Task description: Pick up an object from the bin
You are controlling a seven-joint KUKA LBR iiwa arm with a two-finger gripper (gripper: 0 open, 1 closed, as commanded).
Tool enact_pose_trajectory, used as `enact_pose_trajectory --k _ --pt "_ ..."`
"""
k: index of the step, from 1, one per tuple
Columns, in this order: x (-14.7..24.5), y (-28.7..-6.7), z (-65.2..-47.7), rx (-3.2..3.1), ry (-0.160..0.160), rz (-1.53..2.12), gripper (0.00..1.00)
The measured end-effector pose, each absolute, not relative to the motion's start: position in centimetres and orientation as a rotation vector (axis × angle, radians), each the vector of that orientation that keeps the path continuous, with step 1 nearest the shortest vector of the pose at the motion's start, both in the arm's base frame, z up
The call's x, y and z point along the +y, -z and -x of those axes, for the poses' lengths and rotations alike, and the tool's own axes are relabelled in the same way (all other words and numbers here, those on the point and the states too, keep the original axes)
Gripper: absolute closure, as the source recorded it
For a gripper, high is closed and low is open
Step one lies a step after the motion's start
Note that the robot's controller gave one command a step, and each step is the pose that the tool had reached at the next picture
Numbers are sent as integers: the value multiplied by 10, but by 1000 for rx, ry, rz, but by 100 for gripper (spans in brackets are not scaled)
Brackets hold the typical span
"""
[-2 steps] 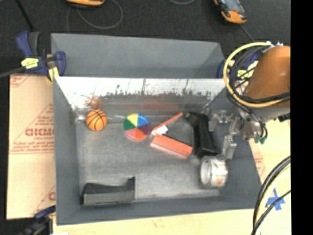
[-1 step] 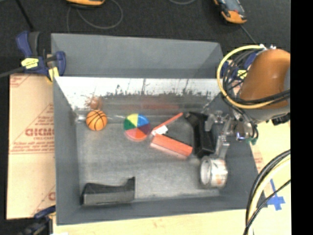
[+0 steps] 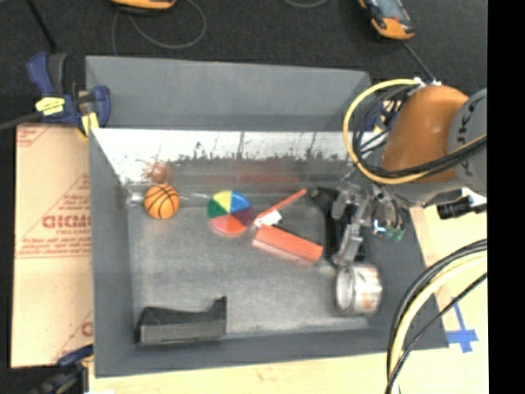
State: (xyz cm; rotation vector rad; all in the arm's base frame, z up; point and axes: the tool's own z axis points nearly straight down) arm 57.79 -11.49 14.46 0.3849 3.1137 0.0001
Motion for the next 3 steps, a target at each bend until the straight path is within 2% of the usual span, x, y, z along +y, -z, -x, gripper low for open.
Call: enact_pose_trajectory --k 1,2,3 --pt "-116 -123 -592 3129 3 -198 0" --pt "-98 -83 -606 3129 2 -211 0" --pt "-52 -71 -615 3136 3 -120 100"
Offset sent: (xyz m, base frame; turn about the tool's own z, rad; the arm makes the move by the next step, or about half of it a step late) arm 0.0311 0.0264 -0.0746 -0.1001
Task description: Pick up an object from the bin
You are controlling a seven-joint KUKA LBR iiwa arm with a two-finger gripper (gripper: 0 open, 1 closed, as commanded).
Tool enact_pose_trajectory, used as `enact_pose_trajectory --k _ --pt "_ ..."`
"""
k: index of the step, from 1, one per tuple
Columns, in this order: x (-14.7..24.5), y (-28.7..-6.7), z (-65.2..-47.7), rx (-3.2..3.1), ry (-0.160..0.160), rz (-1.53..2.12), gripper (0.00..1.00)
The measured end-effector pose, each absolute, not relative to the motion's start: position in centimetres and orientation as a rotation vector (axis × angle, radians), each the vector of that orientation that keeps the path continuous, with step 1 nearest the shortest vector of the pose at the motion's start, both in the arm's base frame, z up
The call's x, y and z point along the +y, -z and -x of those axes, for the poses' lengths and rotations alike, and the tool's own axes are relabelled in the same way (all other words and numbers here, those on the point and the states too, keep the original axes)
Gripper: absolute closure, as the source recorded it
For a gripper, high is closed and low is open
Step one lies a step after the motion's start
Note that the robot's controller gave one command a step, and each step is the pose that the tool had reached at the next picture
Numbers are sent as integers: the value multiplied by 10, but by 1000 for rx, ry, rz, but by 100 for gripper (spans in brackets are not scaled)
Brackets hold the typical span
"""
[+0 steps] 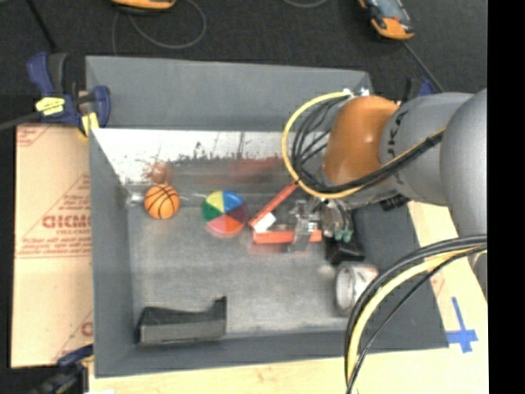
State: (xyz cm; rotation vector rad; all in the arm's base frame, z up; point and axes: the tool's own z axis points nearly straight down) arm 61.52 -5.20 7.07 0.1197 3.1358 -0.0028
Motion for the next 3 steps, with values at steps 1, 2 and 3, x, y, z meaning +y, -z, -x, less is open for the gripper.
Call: enact_pose_trajectory --k 1,2,3 --pt "-52 -71 -615 3136 4 -119 100" --pt "-73 -98 -583 3149 -3 -119 100" --pt "27 -187 -608 3139 -1 -43 100"
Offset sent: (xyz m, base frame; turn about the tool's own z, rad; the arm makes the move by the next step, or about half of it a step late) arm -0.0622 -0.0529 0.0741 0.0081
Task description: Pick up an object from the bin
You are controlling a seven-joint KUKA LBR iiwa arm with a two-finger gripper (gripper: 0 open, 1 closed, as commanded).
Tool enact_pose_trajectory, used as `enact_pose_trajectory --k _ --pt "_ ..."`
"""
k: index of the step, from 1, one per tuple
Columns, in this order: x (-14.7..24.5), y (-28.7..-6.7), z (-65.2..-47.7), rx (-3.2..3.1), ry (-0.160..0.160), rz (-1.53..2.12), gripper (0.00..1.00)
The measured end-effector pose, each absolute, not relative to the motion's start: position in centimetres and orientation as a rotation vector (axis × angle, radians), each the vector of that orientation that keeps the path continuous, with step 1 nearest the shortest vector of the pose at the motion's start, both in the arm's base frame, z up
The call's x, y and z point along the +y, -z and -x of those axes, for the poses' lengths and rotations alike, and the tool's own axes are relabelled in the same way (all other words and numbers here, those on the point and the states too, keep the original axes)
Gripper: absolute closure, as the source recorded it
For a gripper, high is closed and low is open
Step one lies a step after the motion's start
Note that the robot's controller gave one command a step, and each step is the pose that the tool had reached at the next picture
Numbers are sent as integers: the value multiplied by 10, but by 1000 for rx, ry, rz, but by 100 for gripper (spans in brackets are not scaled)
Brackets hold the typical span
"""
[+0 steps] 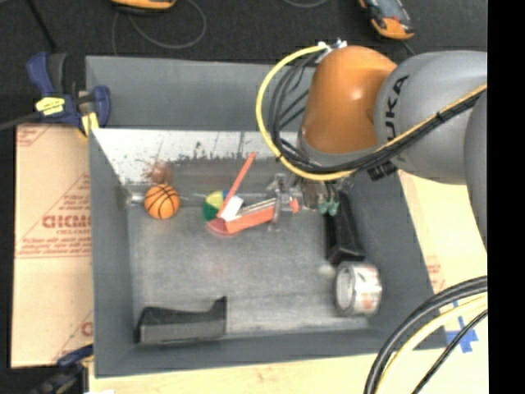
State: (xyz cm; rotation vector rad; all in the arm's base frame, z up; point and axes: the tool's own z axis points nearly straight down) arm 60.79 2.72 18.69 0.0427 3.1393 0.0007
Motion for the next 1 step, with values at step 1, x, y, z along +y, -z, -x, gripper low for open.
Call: enact_pose_trajectory --k 1 --pt "27 -187 -608 3140 1 -42 100"
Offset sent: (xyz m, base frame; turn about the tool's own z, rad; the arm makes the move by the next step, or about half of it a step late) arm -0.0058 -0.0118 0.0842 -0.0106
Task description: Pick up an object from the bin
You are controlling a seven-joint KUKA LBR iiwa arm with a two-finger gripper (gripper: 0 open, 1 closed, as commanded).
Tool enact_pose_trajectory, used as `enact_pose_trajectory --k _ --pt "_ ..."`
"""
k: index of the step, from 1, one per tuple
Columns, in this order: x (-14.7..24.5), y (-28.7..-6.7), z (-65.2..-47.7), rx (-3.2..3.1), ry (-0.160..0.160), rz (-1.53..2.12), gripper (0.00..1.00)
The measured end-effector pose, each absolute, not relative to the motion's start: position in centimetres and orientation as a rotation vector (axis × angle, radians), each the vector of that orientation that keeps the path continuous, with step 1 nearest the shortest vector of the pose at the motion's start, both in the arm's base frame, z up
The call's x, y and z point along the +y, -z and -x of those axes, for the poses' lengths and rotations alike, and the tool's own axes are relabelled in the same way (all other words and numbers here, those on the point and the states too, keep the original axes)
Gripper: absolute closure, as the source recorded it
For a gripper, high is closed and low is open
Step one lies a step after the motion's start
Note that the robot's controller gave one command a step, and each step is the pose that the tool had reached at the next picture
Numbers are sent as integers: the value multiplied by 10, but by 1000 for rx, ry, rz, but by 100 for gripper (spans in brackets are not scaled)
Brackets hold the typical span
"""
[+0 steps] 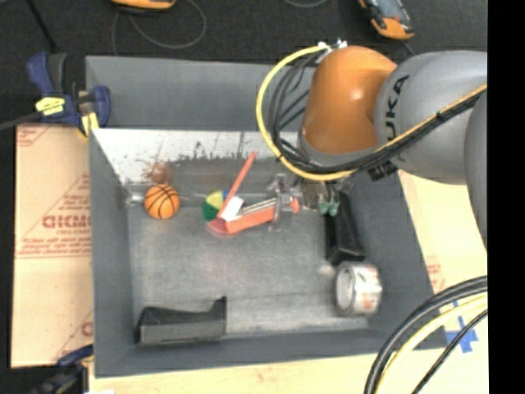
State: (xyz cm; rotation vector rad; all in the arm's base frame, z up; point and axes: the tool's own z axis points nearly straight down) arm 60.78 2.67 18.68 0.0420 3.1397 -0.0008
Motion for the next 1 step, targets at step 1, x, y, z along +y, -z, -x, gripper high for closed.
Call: enact_pose_trajectory --k 1 --pt "18 -241 -603 3146 2 -35 100"
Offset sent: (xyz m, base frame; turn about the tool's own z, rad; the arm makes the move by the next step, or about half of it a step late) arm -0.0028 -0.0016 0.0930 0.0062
